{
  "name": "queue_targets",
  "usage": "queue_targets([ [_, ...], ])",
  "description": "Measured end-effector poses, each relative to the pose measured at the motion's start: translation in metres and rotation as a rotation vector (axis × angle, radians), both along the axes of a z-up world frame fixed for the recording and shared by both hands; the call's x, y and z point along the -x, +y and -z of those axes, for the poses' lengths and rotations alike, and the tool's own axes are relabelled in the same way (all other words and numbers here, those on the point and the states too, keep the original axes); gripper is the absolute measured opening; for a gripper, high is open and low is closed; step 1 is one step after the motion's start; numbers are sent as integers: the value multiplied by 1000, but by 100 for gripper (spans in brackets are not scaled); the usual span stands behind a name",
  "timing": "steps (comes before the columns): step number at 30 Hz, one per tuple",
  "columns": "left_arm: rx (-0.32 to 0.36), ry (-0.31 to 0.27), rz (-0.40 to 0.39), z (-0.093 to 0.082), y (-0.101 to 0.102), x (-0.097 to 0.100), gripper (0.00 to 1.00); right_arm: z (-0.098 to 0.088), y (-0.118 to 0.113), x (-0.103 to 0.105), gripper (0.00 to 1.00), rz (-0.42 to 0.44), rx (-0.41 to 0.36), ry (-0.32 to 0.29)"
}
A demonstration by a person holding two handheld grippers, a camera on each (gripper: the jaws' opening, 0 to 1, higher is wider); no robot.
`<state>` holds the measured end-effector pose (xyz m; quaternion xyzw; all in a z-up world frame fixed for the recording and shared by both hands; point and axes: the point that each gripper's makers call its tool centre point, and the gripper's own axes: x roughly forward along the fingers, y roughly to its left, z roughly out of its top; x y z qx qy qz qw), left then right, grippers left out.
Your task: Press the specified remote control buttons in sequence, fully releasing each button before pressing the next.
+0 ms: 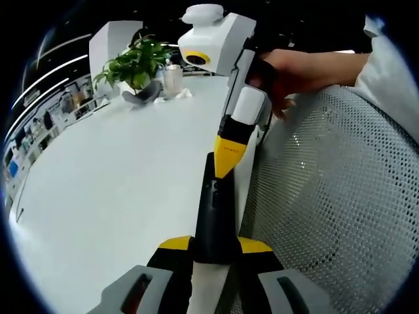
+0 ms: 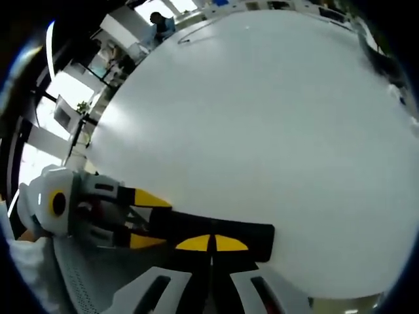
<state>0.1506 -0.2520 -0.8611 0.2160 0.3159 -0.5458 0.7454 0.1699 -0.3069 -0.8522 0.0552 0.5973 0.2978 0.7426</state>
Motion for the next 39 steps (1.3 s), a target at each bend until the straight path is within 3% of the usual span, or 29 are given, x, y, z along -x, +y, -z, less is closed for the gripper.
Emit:
queue_targets([
  [15, 2, 2, -1, -1, 0, 0, 24, -5, -9, 3, 0, 53, 19, 63],
  [20, 3, 2, -2, -1, 0, 0, 24, -1, -13, 7, 0, 92, 14, 125],
  [39, 7, 4, -4, 0, 0, 0, 24, 2, -14, 7, 0, 58, 49, 110],
])
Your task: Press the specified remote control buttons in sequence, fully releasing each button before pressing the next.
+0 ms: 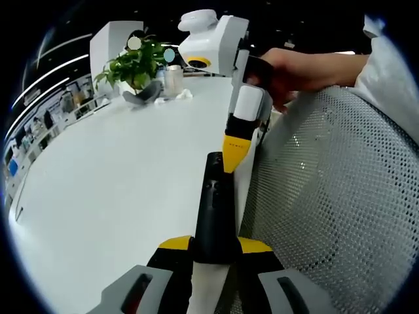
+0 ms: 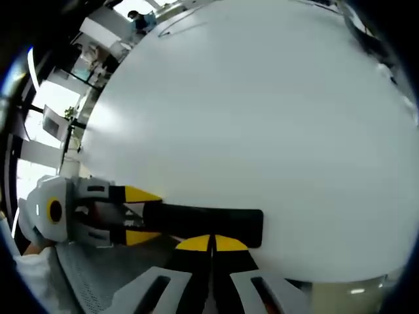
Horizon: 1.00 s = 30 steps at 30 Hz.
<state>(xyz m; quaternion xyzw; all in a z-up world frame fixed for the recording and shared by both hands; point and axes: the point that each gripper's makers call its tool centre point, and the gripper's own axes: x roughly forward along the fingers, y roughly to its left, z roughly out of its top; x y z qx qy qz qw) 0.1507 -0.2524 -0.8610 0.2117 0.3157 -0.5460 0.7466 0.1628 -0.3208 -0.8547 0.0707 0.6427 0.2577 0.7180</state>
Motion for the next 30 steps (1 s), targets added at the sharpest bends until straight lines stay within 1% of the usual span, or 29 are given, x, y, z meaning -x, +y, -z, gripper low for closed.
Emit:
queue_targets([
  [13, -1, -3, 3, 0, 0, 0, 24, 1, 0, 1, 0, -32, 17, -3],
  [25, -6, -9, 11, 0, 0, 1, 25, 2, 1, 1, 0, -60, 47, -26],
  [26, -4, -8, 10, -1, 0, 1, 25, 3, 1, 1, 0, -65, 52, -29],
  [27, 14, 21, -15, -1, -2, 1, 25, 3, 1, 2, 0, -75, 62, -34],
  [28, 22, 34, -20, -2, -2, 0, 25, 3, 2, 2, 0, -91, 72, -45],
  [30, 17, 22, -8, -1, -1, 0, 25, 3, 2, 2, 0, -94, 74, -52],
])
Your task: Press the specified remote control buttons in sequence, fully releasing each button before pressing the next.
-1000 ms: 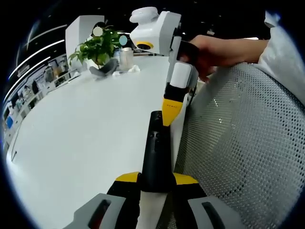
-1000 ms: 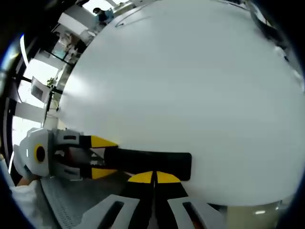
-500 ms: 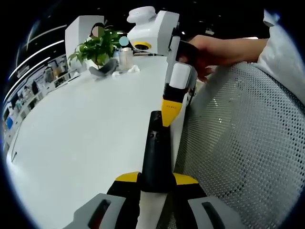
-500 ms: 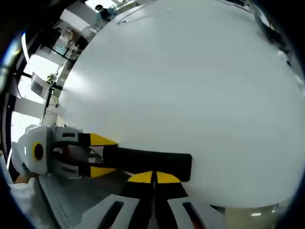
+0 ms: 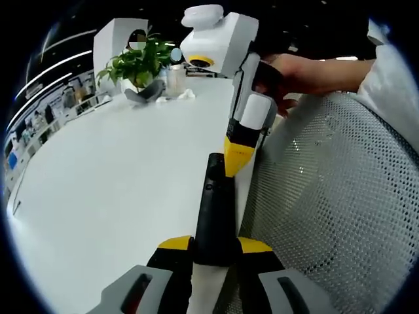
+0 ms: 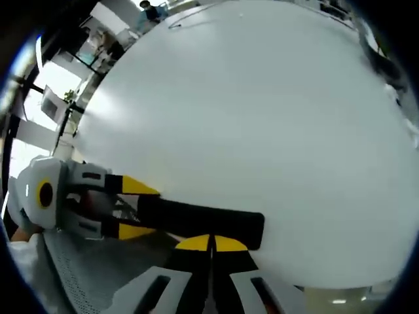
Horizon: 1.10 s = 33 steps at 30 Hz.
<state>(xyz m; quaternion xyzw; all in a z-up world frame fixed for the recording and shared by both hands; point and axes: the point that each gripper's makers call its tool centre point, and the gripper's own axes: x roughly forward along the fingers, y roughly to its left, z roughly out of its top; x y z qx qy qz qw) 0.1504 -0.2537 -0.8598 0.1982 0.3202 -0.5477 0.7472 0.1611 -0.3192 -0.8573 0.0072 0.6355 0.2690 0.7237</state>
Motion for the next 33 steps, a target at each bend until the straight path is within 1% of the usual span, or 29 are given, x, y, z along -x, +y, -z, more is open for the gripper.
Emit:
queue_targets([
  [2, -7, -13, 8, 0, 0, 1, 25, 0, -1, -1, 0, 8, -6, 3],
  [5, -8, -15, 10, 0, 0, 1, 25, 0, -1, -1, 0, 14, -11, 8],
  [12, -8, -17, 14, 1, 0, 1, 25, -1, 0, -1, 0, -1, -4, 2],
  [15, -12, -34, 27, 1, 0, 1, 24, -1, 0, 0, 0, -5, -1, -2],
  [21, -8, -31, 27, 1, 0, 0, 24, -2, -2, -2, 0, 57, -51, 41],
  [23, -6, -29, 25, 0, 0, 0, 24, -4, 0, -3, 0, 59, -53, 26],
  [25, -5, -27, 23, 1, 0, 0, 24, -7, 2, -6, 0, 54, -56, -7],
  [33, -3, -22, 17, 0, 0, 0, 24, -6, 1, -12, 0, 57, -48, -41],
])
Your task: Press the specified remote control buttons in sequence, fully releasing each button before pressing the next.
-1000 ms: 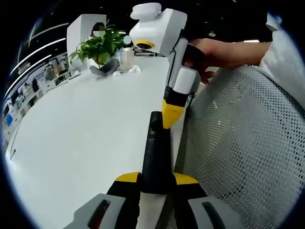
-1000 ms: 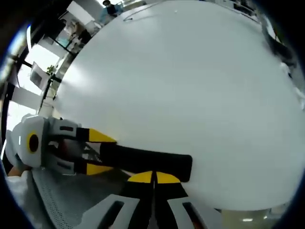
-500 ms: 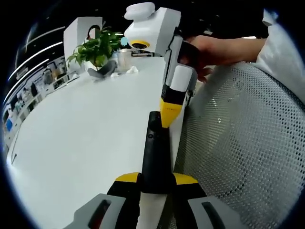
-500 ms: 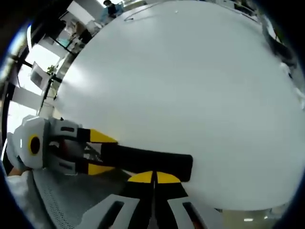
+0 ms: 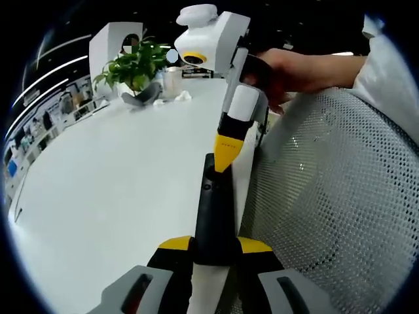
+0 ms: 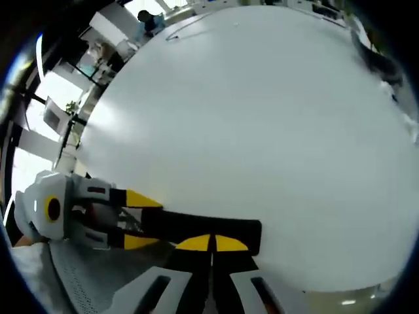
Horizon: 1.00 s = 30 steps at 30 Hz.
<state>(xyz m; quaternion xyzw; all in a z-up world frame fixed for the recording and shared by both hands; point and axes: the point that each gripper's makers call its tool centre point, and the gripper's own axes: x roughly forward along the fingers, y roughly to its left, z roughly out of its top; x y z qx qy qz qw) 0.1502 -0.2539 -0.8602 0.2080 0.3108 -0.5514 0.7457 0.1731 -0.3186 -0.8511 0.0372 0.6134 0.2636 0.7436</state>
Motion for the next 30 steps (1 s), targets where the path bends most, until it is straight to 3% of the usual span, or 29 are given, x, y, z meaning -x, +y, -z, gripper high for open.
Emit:
queue_targets([
  [17, 8, 5, -8, 0, 0, -1, 24, 4, 2, 1, 0, -38, 16, -1],
  [30, 6, -1, -5, 0, 0, 0, 24, 5, 0, -1, 0, 44, -52, 37],
])
